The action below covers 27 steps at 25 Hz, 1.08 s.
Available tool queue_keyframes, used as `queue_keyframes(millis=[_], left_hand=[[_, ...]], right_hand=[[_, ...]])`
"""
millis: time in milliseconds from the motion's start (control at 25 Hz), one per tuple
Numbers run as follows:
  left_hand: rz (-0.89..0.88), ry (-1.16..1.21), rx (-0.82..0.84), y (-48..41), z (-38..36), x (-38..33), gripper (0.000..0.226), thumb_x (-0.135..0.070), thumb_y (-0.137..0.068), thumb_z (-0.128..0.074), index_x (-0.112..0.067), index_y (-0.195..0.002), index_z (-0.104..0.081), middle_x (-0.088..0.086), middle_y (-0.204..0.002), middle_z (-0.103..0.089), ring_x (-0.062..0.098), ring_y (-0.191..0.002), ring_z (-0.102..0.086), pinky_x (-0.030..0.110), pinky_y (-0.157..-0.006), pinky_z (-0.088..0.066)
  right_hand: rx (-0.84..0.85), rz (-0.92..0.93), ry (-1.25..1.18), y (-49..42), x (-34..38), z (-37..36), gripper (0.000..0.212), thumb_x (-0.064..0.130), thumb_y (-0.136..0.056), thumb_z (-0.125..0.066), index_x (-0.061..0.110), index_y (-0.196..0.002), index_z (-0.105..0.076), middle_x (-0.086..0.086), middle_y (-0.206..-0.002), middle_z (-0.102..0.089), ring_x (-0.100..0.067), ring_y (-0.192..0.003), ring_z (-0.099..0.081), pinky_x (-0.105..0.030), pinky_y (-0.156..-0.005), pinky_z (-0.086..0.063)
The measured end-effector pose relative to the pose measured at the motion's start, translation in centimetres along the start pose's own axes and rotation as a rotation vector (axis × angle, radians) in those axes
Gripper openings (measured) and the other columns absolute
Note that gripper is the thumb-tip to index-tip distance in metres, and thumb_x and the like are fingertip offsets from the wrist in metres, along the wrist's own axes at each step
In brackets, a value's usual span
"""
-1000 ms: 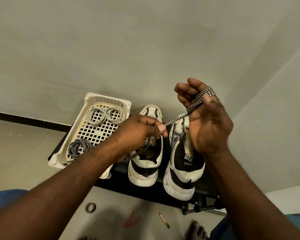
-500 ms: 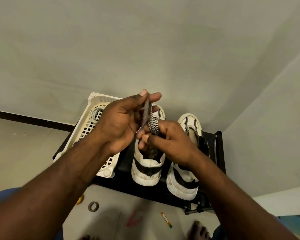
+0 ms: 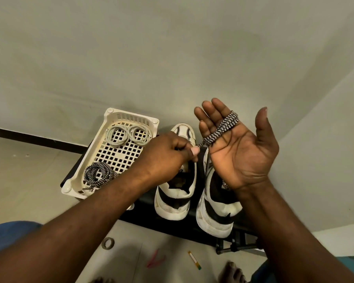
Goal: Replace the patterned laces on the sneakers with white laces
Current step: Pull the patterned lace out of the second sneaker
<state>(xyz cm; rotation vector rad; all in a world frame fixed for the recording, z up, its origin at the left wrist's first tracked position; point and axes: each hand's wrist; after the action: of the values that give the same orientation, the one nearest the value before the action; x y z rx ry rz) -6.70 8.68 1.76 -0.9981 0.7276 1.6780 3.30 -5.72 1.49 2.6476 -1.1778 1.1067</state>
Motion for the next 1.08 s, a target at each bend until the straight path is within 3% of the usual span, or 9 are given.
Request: queue_keyframes(millis=[80, 280, 440, 560, 640, 760, 880, 1000, 1080], left_hand=[[-0.05, -0.049, -0.086, 0.0, -0.2, 0.0, 0.028, -0.035, -0.095, -0.071, -0.022, -0.072, -0.078, -0.005, -0.081, -0.069, 0.008, -0.08, -0.064, 0.035, -0.084, -0.052], [-0.276, -0.196, -0.323, 0.3, -1.3, 0.5, 0.019, -0.033, -0.084, -0.071, -0.031, -0.067, -0.062, -0.014, -0.079, -0.053, 0.003, -0.068, -0.053, 0.017, -0.063, -0.038], [-0.421, -0.406, -0.398, 0.4, -2.0, 1.0, 0.012, -0.031, -0.084, -0.073, -0.019, -0.08, -0.072, -0.008, -0.085, -0.057, 0.007, -0.07, -0.051, 0.023, -0.061, -0.042], [-0.475, -0.482, -0.439, 0.7, -2.5, 0.9, 0.014, -0.027, -0.084, -0.077, -0.016, -0.078, -0.069, -0.002, -0.082, -0.063, 0.008, -0.067, -0.047, 0.021, -0.061, -0.036], [-0.484, -0.487, -0.439, 0.8, -2.6, 1.0, 0.014, -0.026, -0.086, -0.079, -0.017, -0.082, -0.069, -0.002, -0.081, -0.065, 0.006, -0.067, -0.047, 0.018, -0.062, -0.034], [-0.496, -0.424, -0.386, 0.9, -2.7, 1.2, 0.014, -0.025, -0.088, -0.079, -0.017, -0.098, -0.073, -0.002, -0.09, -0.071, 0.011, -0.075, -0.061, 0.021, -0.069, -0.048], [-0.53, -0.402, -0.358, 0.8, -2.6, 1.3, 0.013, -0.016, -0.089, -0.077, -0.016, -0.102, -0.075, -0.002, -0.093, -0.074, 0.013, -0.079, -0.066, 0.018, -0.076, -0.048], [-0.39, -0.252, -0.378, 0.5, -2.1, 0.9, 0.014, -0.02, -0.085, -0.083, -0.023, -0.096, -0.074, -0.01, -0.085, -0.073, 0.007, -0.077, -0.068, 0.029, -0.074, -0.057], [-0.238, -0.121, -0.369, 0.2, -1.8, 0.6, 0.023, -0.025, -0.08, -0.087, -0.027, -0.097, -0.072, -0.015, -0.08, -0.072, 0.002, -0.073, -0.068, 0.023, -0.07, -0.057]], right_hand=[[-0.051, 0.016, 0.049, -0.1, -0.6, 0.0, 0.093, 0.065, -0.095, -0.036, -0.009, -0.152, -0.037, -0.028, -0.149, -0.052, -0.042, -0.144, -0.047, -0.046, -0.123, -0.033], [-0.071, -0.045, 0.059, 0.0, -2.9, -0.6, 0.101, 0.074, -0.094, -0.031, -0.007, -0.155, -0.032, -0.029, -0.155, -0.045, -0.04, -0.148, -0.043, -0.052, -0.129, -0.019], [-0.114, -0.111, -0.051, 0.2, -3.3, -0.6, 0.105, 0.081, -0.095, -0.025, -0.003, -0.158, -0.029, -0.024, -0.16, -0.043, -0.035, -0.15, -0.04, -0.05, -0.129, -0.019], [-0.138, -0.117, -0.111, 0.3, -3.4, -0.4, 0.107, 0.082, -0.094, -0.029, -0.003, -0.158, -0.028, -0.023, -0.16, -0.042, -0.036, -0.15, -0.04, -0.05, -0.13, -0.016], [-0.166, -0.097, -0.123, 0.3, -3.4, -0.2, 0.106, 0.08, -0.094, -0.031, -0.004, -0.157, -0.03, -0.024, -0.158, -0.044, -0.037, -0.149, -0.041, -0.05, -0.13, -0.016], [-0.214, -0.069, -0.106, 0.3, -3.0, -0.1, 0.103, 0.079, -0.095, -0.03, -0.004, -0.156, -0.033, -0.024, -0.155, -0.049, -0.037, -0.147, -0.045, -0.048, -0.13, -0.018], [-0.249, -0.057, -0.096, 0.3, -3.0, -0.2, 0.101, 0.078, -0.095, -0.031, -0.003, -0.155, -0.035, -0.023, -0.153, -0.051, -0.037, -0.146, -0.047, -0.047, -0.129, -0.022], [-0.255, -0.068, -0.075, 0.3, -3.3, -0.6, 0.102, 0.079, -0.096, -0.029, -0.004, -0.155, -0.035, -0.024, -0.154, -0.05, -0.036, -0.145, -0.047, -0.049, -0.128, -0.025], [-0.252, -0.075, -0.047, 0.4, -3.6, -0.9, 0.102, 0.079, -0.096, -0.027, -0.004, -0.155, -0.035, -0.024, -0.154, -0.05, -0.035, -0.146, -0.047, -0.049, -0.126, -0.028]])
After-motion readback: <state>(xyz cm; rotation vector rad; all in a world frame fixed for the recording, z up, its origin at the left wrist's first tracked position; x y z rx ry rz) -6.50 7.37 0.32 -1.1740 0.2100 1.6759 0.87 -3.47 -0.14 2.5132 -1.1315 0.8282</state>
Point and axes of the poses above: each hand's wrist, its own y-axis away from the middle knuckle, its own z-axis out of the back of the hand, x = y × z
